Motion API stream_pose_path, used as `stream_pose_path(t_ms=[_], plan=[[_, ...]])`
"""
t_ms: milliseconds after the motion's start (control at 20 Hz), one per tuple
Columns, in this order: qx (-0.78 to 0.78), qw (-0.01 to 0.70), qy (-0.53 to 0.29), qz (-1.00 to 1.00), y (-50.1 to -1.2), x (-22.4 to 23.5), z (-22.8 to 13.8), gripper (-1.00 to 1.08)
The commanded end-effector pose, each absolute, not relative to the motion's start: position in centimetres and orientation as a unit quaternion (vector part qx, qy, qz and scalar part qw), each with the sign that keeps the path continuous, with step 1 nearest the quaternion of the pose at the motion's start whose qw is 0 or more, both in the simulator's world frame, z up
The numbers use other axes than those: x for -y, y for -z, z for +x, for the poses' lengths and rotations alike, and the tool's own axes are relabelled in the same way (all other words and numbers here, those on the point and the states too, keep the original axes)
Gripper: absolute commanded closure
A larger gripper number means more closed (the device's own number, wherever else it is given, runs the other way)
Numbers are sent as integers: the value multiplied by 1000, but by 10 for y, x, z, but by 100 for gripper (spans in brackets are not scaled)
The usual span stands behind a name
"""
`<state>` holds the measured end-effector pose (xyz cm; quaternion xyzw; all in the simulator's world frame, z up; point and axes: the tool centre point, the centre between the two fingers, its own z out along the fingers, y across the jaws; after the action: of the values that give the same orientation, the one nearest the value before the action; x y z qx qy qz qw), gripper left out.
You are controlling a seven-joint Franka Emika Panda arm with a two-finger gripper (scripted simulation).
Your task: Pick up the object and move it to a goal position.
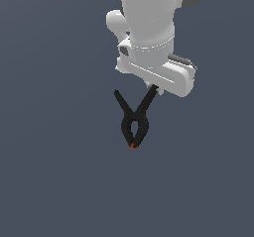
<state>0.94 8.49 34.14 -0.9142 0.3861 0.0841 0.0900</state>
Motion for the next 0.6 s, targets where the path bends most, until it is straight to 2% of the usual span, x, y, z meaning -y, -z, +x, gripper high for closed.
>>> stream_pose_path(t_ms=[0,550], plan=[[-386,91,-83,-914,-354,-83,14,108],[-385,91,-83,-914,-372,-79,22,108]])
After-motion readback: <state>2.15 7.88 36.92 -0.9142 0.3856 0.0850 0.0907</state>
